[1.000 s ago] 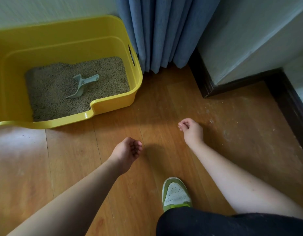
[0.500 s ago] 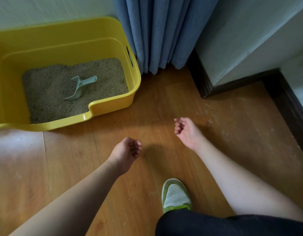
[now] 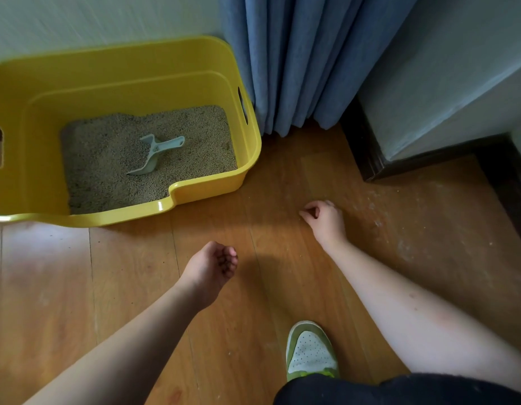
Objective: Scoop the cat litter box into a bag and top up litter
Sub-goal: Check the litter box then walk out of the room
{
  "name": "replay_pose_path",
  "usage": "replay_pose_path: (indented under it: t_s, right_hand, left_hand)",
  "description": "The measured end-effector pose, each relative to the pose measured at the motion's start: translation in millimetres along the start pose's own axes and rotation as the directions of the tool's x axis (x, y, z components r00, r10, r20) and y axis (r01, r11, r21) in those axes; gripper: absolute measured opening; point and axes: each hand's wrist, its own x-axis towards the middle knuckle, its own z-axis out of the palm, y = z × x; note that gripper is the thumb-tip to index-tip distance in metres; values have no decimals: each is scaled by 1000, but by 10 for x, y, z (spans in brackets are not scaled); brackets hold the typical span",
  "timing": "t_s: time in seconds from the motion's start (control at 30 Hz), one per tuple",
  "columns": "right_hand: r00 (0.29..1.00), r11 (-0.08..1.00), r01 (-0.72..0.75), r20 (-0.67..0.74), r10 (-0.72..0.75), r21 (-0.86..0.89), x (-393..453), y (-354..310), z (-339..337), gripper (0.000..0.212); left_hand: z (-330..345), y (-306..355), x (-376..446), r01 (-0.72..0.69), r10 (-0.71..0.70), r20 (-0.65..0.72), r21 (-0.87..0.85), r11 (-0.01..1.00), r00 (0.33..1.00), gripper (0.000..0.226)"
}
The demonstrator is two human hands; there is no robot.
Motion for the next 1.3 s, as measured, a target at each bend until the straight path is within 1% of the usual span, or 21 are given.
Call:
replay_pose_path:
  t_s: [0.17, 0.23, 0.27, 0.3, 0.33, 0.37, 0.4, 0.43, 0.6, 0.67, 0.73, 0.83, 0.87, 0.9, 0.93, 0.97, 1.0, 1.03, 1.07, 1.13, 1.3]
  right_hand:
    - [1000, 1000, 7, -2, -7, -29, 23, -15, 13, 20]
    - [996, 986, -90, 4, 90, 138, 31, -84, -42, 25]
    - [979, 926, -198, 25, 201, 321, 40, -127, -86, 28]
    - [941, 765, -323, 100, 324, 557, 43, -171, -132, 30]
    - [892, 504, -412, 221, 395, 759, 34, -211, -178, 26]
    - [858, 247, -436, 316, 406, 865, 26, -217, -212, 18]
    - [847, 80, -426, 366, 386, 901, 5, -223, -252, 10]
    - [851, -2, -411, 384, 359, 912, -17, -203, -262, 14]
    - [891, -198, -369, 406, 201, 908, -91, -107, -208, 19]
    - [891, -217, -387, 424, 163, 896, -113, -90, -185, 18]
    - [868, -211, -429, 465, 173, 879, -125, -79, -164, 18]
    - [829, -189, -463, 499, 252, 866, -83, -38, -155, 23]
    - [818, -148, -479, 501, 284, 866, -49, -31, -150, 28]
    - [813, -50, -496, 484, 322, 867, -18, -44, -152, 32]
    - [822, 144, -510, 431, 372, 848, 9, -62, -169, 35]
    - [850, 410, -502, 345, 399, 762, 35, -73, -172, 36]
    - [890, 649, -449, 247, 383, 614, 57, -86, -166, 36]
    - [931, 808, -364, 173, 320, 464, 80, -93, -149, 37]
    - [959, 886, -282, 135, 249, 369, 110, -86, -125, 39]
    - [978, 929, -203, 102, 180, 310, 155, -95, -88, 41]
    - [1000, 994, 2, 1, -2, 107, 246, -113, 34, 28]
  left_hand:
    - [-19, 20, -1, -10, 10, 9, -7, 1000, 1000, 27]
    - [-14, 29, 12, -11, 11, 8, -11, 1000, 1000, 27]
    - [-9, 31, 21, -11, 11, 8, -12, 1000, 1000, 27]
    - [-1, 27, 28, -10, 10, 9, -14, 1000, 1000, 27]
    - [8, 18, 37, -8, 9, 8, -17, 1000, 1000, 27]
    - [23, 7, 42, -7, 7, 9, -17, 1000, 1000, 27]
    - [41, -5, 44, -6, 6, 14, -11, 1000, 1000, 27]
    - [57, -15, 43, -5, 5, 27, -2, 1000, 1000, 27]
    - [113, -43, 5, -4, -3, 133, 55, 998, 991, 27]
    - [95, -52, -6, -11, 1, 147, 69, 998, 989, 28]
    - [63, -50, -8, -19, 9, 136, 72, 997, 991, 28]
    - [19, -34, 2, -18, 11, 116, 64, 998, 993, 29]
    - [9, -27, 6, -18, 12, 110, 57, 998, 994, 29]
    - [-1, -23, 8, -19, 13, 105, 50, 999, 994, 29]
    - [-6, -17, 10, -18, 14, 100, 44, 999, 995, 29]
    - [-13, -16, 8, -18, 15, 95, 40, 999, 995, 29]
    - [-16, -13, 6, -20, 16, 90, 39, 999, 996, 29]
    - [-25, -13, 5, -23, 19, 87, 40, 999, 996, 29]
    - [-32, -9, 4, -25, 22, 85, 38, 999, 996, 29]
    - [-58, 8, 8, -31, 28, 82, 28, 999, 996, 28]
    - [-107, 49, 44, -24, 24, 75, 2, 1000, 997, 28]
